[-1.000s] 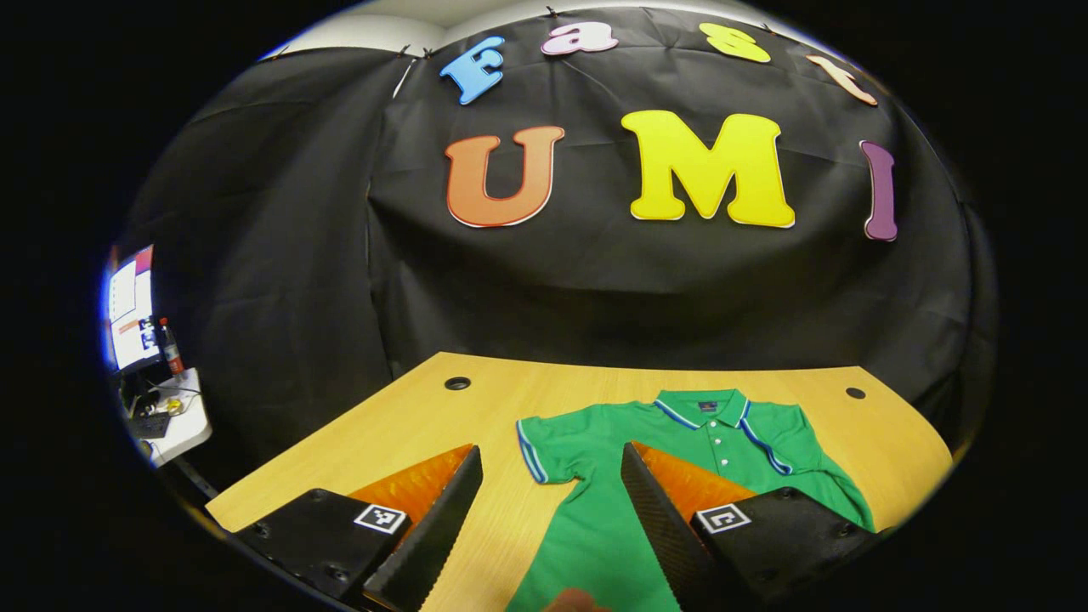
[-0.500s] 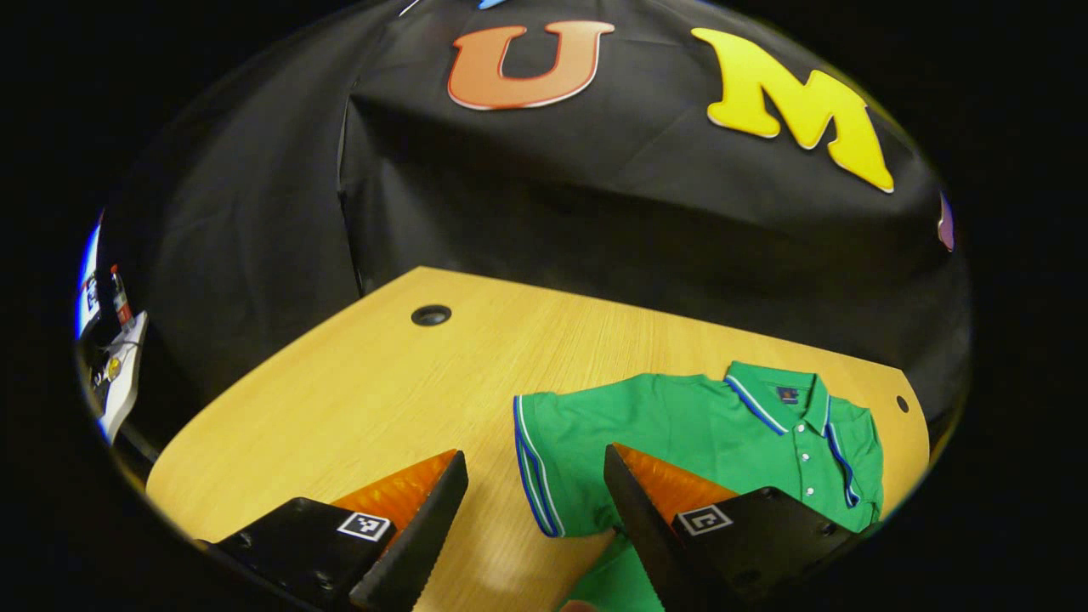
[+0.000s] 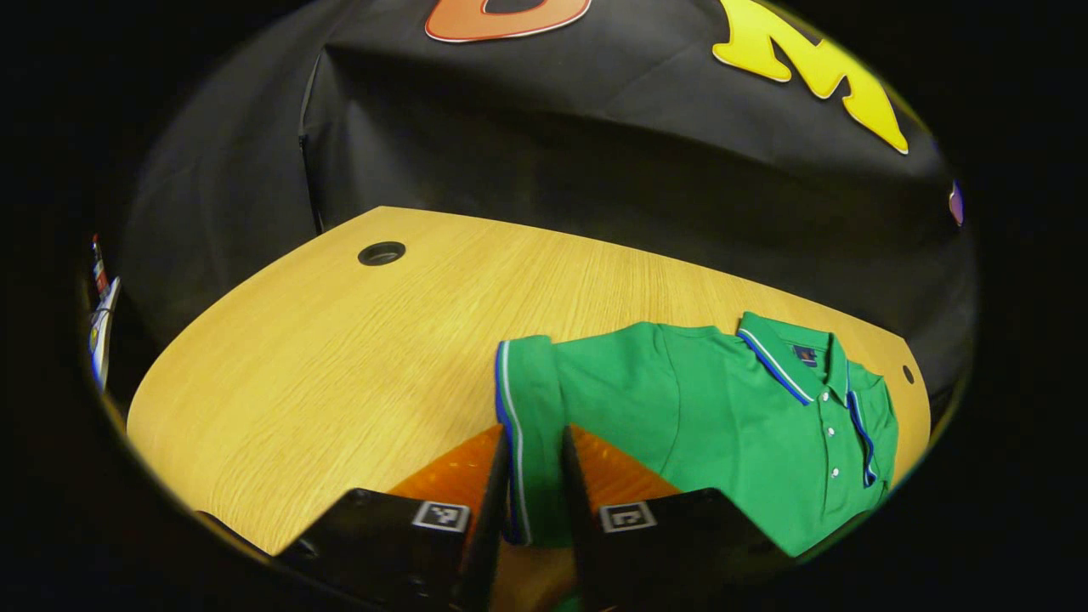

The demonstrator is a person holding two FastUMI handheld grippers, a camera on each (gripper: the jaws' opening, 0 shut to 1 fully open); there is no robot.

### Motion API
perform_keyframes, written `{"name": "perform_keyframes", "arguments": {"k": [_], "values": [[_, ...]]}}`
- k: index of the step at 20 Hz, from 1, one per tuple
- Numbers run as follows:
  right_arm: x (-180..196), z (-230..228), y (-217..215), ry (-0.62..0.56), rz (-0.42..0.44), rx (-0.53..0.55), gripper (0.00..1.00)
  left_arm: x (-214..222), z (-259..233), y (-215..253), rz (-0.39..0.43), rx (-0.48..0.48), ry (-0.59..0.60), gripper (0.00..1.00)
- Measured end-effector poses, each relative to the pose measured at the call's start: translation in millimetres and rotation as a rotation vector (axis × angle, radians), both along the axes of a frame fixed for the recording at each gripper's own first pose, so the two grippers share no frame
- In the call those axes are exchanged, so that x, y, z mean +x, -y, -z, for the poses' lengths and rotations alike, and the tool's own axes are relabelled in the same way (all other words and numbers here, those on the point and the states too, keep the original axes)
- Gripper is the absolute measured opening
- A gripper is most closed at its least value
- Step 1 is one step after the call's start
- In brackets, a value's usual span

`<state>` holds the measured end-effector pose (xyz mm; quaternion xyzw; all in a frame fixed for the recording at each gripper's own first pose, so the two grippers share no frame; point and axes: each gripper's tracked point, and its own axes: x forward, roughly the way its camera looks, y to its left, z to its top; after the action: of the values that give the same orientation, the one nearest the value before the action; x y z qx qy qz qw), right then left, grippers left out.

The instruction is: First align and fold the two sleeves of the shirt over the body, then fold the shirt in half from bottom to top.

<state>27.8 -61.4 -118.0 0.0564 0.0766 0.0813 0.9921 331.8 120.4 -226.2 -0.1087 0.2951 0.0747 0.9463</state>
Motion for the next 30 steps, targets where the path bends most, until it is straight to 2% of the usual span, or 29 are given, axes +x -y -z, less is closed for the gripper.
{"name": "perform_keyframes", "arguments": {"k": [1,2,3,4,5,9,10,12,13,15,18,19,21,22,23,24,25,28,30], "values": [[1.3,-1.4,1.0,0.003,-0.001,0.009,0.95,1.1,-0.9,1.0,0.0,-0.014,0.004,0.26],[3.7,-0.7,1.8,0.002,0.001,0.009,0.95,0.0,-0.2,0.6,-0.001,-0.022,0.002,0.21],[4.7,0.2,3.1,0.0,0.007,0.001,0.91,-0.2,-0.1,0.7,-0.003,-0.025,-0.002,0.15],[3.8,-1.3,2.7,0.006,0.007,-0.007,0.91,-1.8,-0.2,2.6,0.001,-0.022,-0.013,0.12],[3.1,-3.2,1.7,0.009,0.007,-0.012,0.96,-3.6,0.2,3.6,0.005,-0.007,-0.024,0.1],[1.9,0.9,-3.3,0.008,-0.01,-0.032,0.96,2.6,-19.2,23.7,0.043,0.031,-0.005,0.08],[2.5,1.9,-2.9,0.007,-0.01,-0.037,1.0,4.3,-26.0,30.7,0.057,0.041,0.006,0.08],[3.2,3.5,-2.7,0.003,-0.008,-0.038,1.0,8.5,-40.8,44.6,0.069,0.063,0.029,0.08],[3.6,3.1,-3.7,0.001,-0.008,-0.038,0.95,9.1,-47.4,54.4,0.084,0.073,0.037,0.08],[4.6,5.0,-4.4,-0.002,-0.01,-0.044,0.96,11.4,-62.4,70.6,0.112,0.111,0.06,0.08],[2.7,7.3,-5.5,-0.009,-0.014,-0.053,0.96,12.5,-69.9,109.5,0.198,0.11,0.063,0.1],[3.2,7.2,-4.9,-0.009,-0.012,-0.056,0.96,9.3,-71.1,123.5,0.219,0.096,0.059,0.22],[4.4,7.7,-5.0,-0.009,-0.011,-0.06,0.96,6.5,-78.8,136.3,0.234,0.099,0.094,0.63],[2.9,9.2,-4.9,-0.011,-0.01,-0.061,0.96,2.9,-82.0,140.7,0.236,0.103,0.108,0.78],[2.7,8.8,-5.0,-0.013,-0.009,-0.062,0.95,0.2,-82.1,143.8,0.235,0.11,0.108,1.0],[1.7,10.3,-5.0,-0.017,-0.008,-0.065,0.95,-5.1,-89.0,144.7,0.238,0.115,0.114,1.0],[0.4,9.7,-4.8,-0.019,-0.008,-0.068,0.91,-6.8,-90.2,146.7,0.238,0.122,0.124,1.0],[-1.0,8.5,-4.9,-0.009,0.003,-0.076,1.0,-26.1,-108.3,146.1,0.233,0.108,0.164,1.0],[-4.4,6.9,-6.8,-0.006,0.004,-0.078,0.95,-44.9,-122.1,142.7,0.23,0.097,0.204,1.0]]}}
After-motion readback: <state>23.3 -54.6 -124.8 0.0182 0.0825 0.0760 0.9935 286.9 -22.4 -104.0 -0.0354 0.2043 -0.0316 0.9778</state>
